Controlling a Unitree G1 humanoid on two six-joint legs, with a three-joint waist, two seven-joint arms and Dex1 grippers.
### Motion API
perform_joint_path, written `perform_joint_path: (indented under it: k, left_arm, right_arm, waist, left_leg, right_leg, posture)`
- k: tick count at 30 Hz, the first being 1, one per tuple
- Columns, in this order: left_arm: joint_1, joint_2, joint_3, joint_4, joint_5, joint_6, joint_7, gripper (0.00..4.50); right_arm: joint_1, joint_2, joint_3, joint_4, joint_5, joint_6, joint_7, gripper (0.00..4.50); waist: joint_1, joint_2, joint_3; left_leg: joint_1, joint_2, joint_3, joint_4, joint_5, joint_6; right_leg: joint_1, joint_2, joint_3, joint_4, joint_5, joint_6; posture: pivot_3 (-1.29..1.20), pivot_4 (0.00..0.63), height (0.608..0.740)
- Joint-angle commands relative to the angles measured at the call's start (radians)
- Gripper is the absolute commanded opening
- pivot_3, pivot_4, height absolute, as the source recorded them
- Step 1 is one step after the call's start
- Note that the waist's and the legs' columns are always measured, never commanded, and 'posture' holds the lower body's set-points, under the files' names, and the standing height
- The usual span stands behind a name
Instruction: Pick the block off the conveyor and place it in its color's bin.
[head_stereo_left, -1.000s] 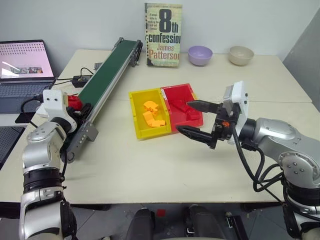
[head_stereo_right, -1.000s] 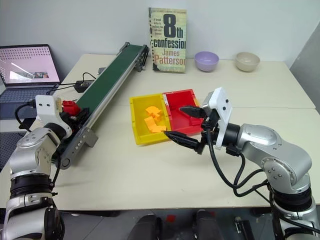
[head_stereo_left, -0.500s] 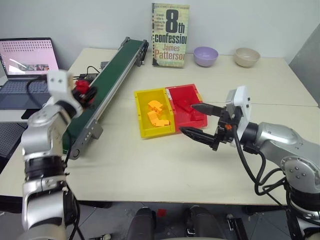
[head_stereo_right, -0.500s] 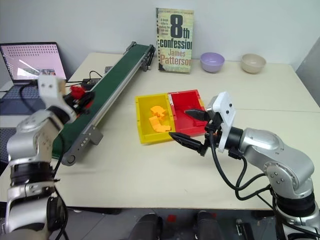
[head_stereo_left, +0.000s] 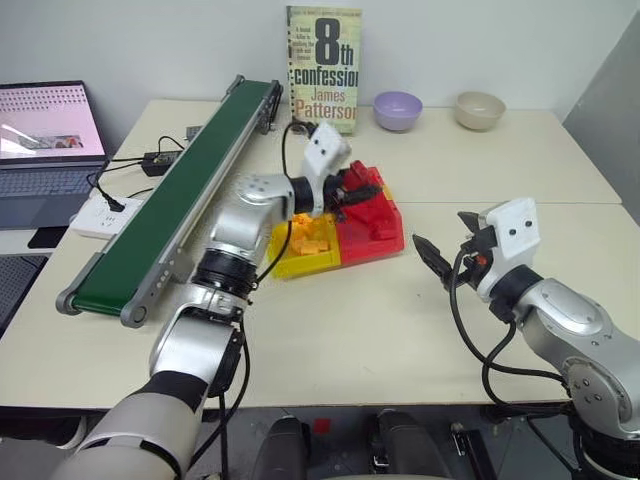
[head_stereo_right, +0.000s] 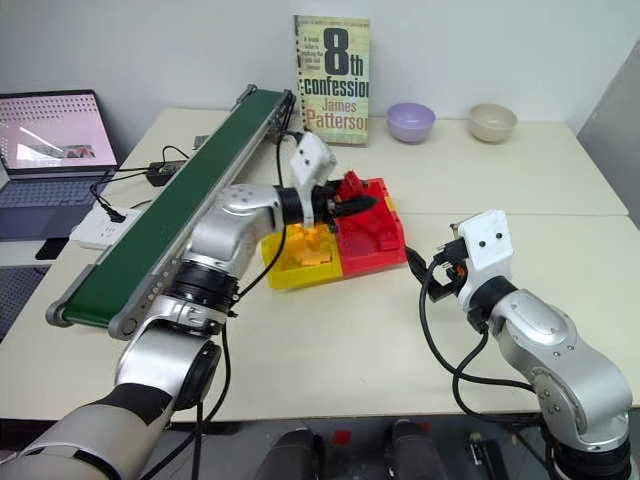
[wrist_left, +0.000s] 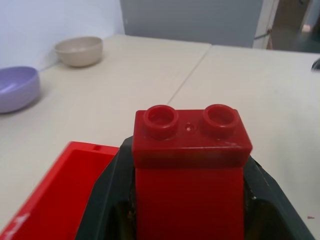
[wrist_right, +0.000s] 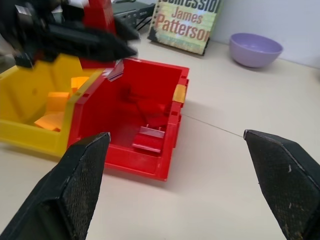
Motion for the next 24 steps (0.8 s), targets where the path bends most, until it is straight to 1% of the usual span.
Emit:
perform_joint_path:
  k: [1,4,6,8,12,13,16,17,19,20,22,24]
  left_arm:
    - [-0.089,-0.043,0.011,0.181,0.058,-0.166,0.018,1.53]
    - [-0.134,-0.072,0.035,0.289,0.067,-0.233,0.013,1.53]
    - [-0.148,-0.082,0.039,0.33,0.073,-0.261,-0.002,2.28]
    - [-0.152,-0.082,0.043,0.349,0.078,-0.279,-0.013,2.59]
    - [-0.149,-0.062,0.064,0.351,0.078,-0.279,-0.03,3.57]
    - [-0.146,-0.056,0.069,0.349,0.079,-0.276,-0.031,3.7]
    - [-0.137,-0.04,0.078,0.336,0.085,-0.274,-0.038,4.42]
    - [-0.136,-0.038,0.08,0.334,0.087,-0.274,-0.04,4.49]
    - [-0.132,-0.031,0.088,0.32,0.084,-0.265,-0.037,4.49]
    - [-0.126,-0.004,0.106,0.288,0.067,-0.23,-0.053,4.49]
    - [-0.066,0.104,0.122,0.14,0.027,-0.131,-0.17,4.49]
    - [0.022,0.222,0.118,-0.049,-0.003,0.01,-0.266,4.49]
  right_arm:
    - [-0.01,0.032,-0.018,-0.101,0.006,0.036,-0.047,4.5]
    - [-0.009,0.058,-0.02,-0.134,0.002,0.07,-0.072,4.5]
    - [-0.008,0.07,-0.022,-0.149,-0.001,0.089,-0.081,4.5]
    - [-0.007,0.078,-0.026,-0.159,-0.004,0.104,-0.087,4.5]
    - [-0.007,0.077,-0.035,-0.158,-0.006,0.111,-0.077,4.5]
    - [-0.006,0.073,-0.033,-0.155,-0.009,0.109,-0.071,4.5]
    - [-0.002,0.068,-0.028,-0.143,-0.016,0.098,-0.058,4.5]
    - [-0.002,0.068,-0.028,-0.141,-0.017,0.097,-0.056,4.5]
    - [0.006,0.067,-0.028,-0.141,-0.019,0.088,-0.045,4.5]
    - [0.0,0.058,-0.027,-0.128,-0.017,0.078,-0.026,4.5]
    - [-0.03,0.031,-0.017,-0.088,-0.002,0.058,0.034,4.5]
    - [-0.051,-0.012,-0.019,-0.05,0.016,0.037,0.112,4.5]
  waist:
    - [0.001,0.0,0.0]
    - [0.003,0.0,0.0]
    - [0.003,0.0,0.0]
    - [0.001,0.0,0.0]
    - [0.002,0.0,0.0]
    - [0.002,0.0,0.0]
    - [0.002,0.0,0.0]
    - [0.002,0.0,0.0]
    - [0.002,0.0,0.0]
    - [0.002,0.0,0.0]
    - [-0.005,0.0,0.0]
    - [-0.031,0.001,0.001]
  left_leg:
    - [0.0,0.001,-0.001,0.0,0.0,0.0]
    - [-0.002,0.001,-0.002,0.0,0.0,0.0]
    - [-0.002,0.0,-0.002,0.0,0.0,0.0]
    - [-0.002,0.0,-0.001,0.0,0.0,0.0]
    - [-0.002,0.0,-0.001,0.0,0.0,0.0]
    - [-0.002,0.0,-0.001,0.0,0.0,0.0]
    - [-0.002,0.0,-0.001,0.0,0.0,0.0]
    - [-0.002,0.0,-0.001,0.0,0.0,0.0]
    - [-0.002,0.0,-0.002,0.0,0.0,0.0]
    - [-0.002,0.0,-0.002,0.0,0.0,0.0]
    - [-0.002,0.0,-0.001,0.0,0.0,0.0]
    - [0.0,0.0,0.0,0.0,0.0,0.0]
  right_leg:
    - [0.0,0.001,0.0,0.0,-0.001,0.001]
    - [0.0,0.001,-0.001,0.0,-0.002,0.002]
    - [0.0,0.001,-0.001,-0.001,-0.002,0.002]
    - [0.0,0.0,0.0,-0.002,-0.002,0.002]
    - [0.0,-0.003,0.0,-0.002,0.0,-0.001]
    - [0.0,-0.003,0.0,-0.002,0.0,-0.001]
    - [0.0,-0.004,0.0,-0.002,0.0,0.0]
    - [0.0,-0.004,0.0,-0.002,0.0,-0.001]
    - [0.0,-0.004,-0.001,-0.001,0.0,-0.001]
    - [0.0,-0.004,-0.001,-0.001,0.0,-0.001]
    - [0.0,-0.004,0.0,-0.001,0.0,-0.001]
    - [0.0,-0.003,0.001,-0.001,0.0,-0.002]
  posture:
    - [0.0,0.15,0.74]
    - [0.0,0.15,0.74]
    - [0.0,0.15,0.74]
    - [0.0,0.15,0.74]
    - [0.0,0.15,0.74]
    - [0.0,0.15,0.74]
    - [0.0,0.15,0.74]
    - [0.0,0.15,0.74]
    - [0.0,0.15,0.74]
    - [0.0,0.15,0.74]
    - [0.0,0.15,0.74]
    - [0.0,0.15,0.74]
